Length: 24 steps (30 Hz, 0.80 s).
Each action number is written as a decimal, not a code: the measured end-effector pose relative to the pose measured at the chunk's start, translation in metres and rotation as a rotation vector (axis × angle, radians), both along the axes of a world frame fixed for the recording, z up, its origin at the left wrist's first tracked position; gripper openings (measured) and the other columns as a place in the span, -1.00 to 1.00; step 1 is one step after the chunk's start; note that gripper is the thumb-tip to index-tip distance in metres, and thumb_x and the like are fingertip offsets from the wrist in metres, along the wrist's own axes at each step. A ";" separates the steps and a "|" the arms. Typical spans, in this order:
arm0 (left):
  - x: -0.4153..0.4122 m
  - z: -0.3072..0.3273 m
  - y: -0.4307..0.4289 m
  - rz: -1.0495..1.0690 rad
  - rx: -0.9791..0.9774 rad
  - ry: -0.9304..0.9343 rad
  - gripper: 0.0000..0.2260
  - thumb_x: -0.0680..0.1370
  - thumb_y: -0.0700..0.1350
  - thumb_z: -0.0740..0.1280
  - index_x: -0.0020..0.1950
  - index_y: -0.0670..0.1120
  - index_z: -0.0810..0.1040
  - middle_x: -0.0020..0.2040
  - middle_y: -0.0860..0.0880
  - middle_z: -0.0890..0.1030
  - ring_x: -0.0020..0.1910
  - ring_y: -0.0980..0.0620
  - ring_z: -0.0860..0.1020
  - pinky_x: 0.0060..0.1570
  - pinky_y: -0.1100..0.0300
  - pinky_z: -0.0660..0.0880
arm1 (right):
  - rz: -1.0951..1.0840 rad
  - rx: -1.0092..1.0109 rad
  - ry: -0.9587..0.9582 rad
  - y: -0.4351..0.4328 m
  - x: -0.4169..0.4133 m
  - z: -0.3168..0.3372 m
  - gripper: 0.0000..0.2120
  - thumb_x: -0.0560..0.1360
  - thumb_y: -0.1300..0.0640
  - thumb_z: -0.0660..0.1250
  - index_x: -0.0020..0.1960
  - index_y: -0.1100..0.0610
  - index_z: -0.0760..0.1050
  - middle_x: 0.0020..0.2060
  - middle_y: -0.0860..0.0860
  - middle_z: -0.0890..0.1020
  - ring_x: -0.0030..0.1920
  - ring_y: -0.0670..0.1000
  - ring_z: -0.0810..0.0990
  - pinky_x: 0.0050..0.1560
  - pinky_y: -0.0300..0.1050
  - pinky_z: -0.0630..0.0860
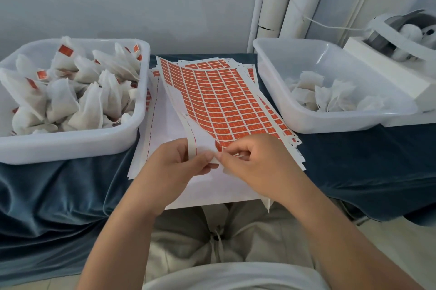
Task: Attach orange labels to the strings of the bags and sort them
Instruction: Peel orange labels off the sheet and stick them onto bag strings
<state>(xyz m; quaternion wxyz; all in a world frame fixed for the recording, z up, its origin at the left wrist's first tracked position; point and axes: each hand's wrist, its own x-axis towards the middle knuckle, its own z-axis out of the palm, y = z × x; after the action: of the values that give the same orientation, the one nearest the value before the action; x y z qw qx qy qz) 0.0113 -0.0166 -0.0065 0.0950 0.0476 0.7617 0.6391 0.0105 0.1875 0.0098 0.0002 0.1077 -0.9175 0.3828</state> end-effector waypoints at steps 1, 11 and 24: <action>0.000 0.000 0.000 -0.006 -0.005 0.005 -0.86 0.67 -0.10 0.38 0.13 -0.02 0.74 0.02 0.04 0.78 0.06 0.04 0.74 0.17 0.05 0.64 | 0.005 -0.013 0.003 0.001 0.000 0.001 -0.81 0.58 -0.15 0.42 -0.02 -0.08 0.74 -0.17 -0.26 0.70 -0.06 -0.25 0.62 -0.08 -0.25 0.54; 0.001 0.002 -0.004 -0.098 0.021 -0.024 -0.80 0.72 -0.12 0.28 0.29 -0.01 0.64 0.10 0.03 0.77 0.09 0.02 0.74 0.13 0.17 0.67 | -0.016 0.020 0.103 0.005 -0.001 0.005 -0.87 0.56 0.01 0.42 -0.13 -0.03 0.71 -0.18 -0.17 0.72 -0.13 -0.14 0.66 -0.04 -0.08 0.65; -0.009 0.007 -0.034 0.074 -0.545 -0.260 -0.65 0.70 0.05 0.31 -0.12 -0.12 0.73 -0.28 0.02 0.76 -0.29 0.07 0.74 -0.02 0.09 0.67 | -0.192 -0.605 -0.119 0.017 -0.013 0.011 -0.81 0.62 0.00 0.42 -0.09 -0.26 0.70 -0.16 -0.25 0.75 -0.20 -0.23 0.73 -0.27 -0.36 0.60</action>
<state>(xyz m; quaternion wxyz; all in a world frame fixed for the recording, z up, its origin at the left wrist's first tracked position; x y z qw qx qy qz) 0.0024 -0.0510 0.0000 0.1778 -0.0897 0.8878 0.4149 -0.0026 0.2044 0.0212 0.0145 -0.0070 -0.7664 0.6422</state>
